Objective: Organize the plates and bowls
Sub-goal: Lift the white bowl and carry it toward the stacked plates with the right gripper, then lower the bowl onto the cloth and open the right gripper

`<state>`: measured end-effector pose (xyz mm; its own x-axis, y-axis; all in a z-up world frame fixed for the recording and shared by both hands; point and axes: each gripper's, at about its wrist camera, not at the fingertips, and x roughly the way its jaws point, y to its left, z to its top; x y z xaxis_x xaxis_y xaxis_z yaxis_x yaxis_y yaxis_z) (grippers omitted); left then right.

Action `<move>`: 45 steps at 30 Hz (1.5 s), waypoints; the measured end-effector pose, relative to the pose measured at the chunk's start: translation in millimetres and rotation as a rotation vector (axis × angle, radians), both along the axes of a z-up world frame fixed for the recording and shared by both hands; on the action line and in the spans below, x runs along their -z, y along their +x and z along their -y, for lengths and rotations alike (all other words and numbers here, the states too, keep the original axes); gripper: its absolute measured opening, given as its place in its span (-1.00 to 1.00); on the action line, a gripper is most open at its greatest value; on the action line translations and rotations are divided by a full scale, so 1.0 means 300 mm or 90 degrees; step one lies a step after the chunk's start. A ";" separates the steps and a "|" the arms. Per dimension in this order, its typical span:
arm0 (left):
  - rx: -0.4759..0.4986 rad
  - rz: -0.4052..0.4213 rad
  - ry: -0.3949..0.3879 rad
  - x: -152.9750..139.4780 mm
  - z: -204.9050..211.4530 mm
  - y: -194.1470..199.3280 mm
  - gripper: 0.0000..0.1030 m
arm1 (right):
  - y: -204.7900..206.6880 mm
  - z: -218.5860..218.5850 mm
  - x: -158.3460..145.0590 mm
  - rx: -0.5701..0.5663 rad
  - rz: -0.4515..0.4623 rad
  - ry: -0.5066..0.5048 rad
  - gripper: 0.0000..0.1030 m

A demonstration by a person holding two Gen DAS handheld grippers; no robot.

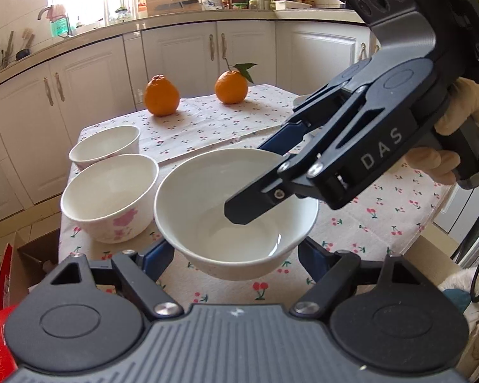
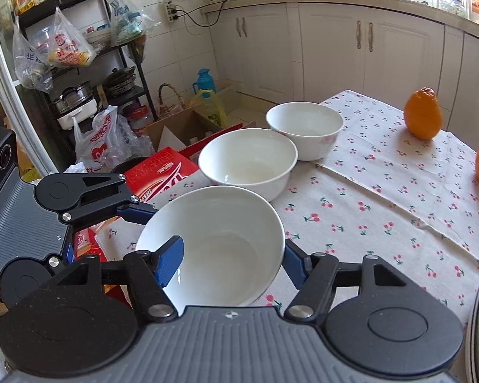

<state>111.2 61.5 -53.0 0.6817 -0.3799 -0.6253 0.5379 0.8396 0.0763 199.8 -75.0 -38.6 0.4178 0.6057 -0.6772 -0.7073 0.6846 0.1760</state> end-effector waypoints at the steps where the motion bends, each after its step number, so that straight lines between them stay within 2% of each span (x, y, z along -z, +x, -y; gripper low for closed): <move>1: 0.008 -0.001 -0.001 0.002 0.013 0.006 0.64 | -0.005 0.018 0.003 0.011 0.003 -0.003 0.40; 14: 0.083 -0.022 -0.001 0.039 0.164 0.093 0.64 | -0.003 0.183 0.041 0.108 0.001 -0.007 0.41; 29: 0.094 -0.025 0.005 0.063 0.218 0.145 0.64 | 0.039 0.226 0.075 0.133 -0.003 -0.016 0.46; 33: 0.093 -0.032 0.003 0.072 0.218 0.153 0.64 | 0.041 0.222 0.085 0.132 -0.007 -0.016 0.54; 35: 0.091 -0.033 0.007 0.079 0.219 0.154 0.69 | 0.039 0.221 0.086 0.132 -0.005 -0.012 0.72; 36: 0.092 -0.028 0.011 0.079 0.219 0.150 0.71 | 0.035 0.221 0.083 0.134 0.001 -0.009 0.91; 37: 0.093 -0.023 0.010 0.078 0.216 0.144 0.80 | 0.030 0.221 0.080 0.136 0.008 -0.007 1.00; 38: 0.095 -0.022 0.007 0.076 0.212 0.139 0.85 | 0.026 0.222 0.074 0.138 0.015 -0.006 1.00; 45: 0.068 -0.034 -0.013 0.067 0.156 0.115 0.85 | 0.013 0.222 0.067 0.163 0.027 -0.022 1.00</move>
<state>145.6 14.6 -73.2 0.6027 -0.4614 -0.6510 0.6267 0.7787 0.0283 203.8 -141.5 -58.7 0.5828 0.4534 -0.6743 -0.5160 0.8476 0.1240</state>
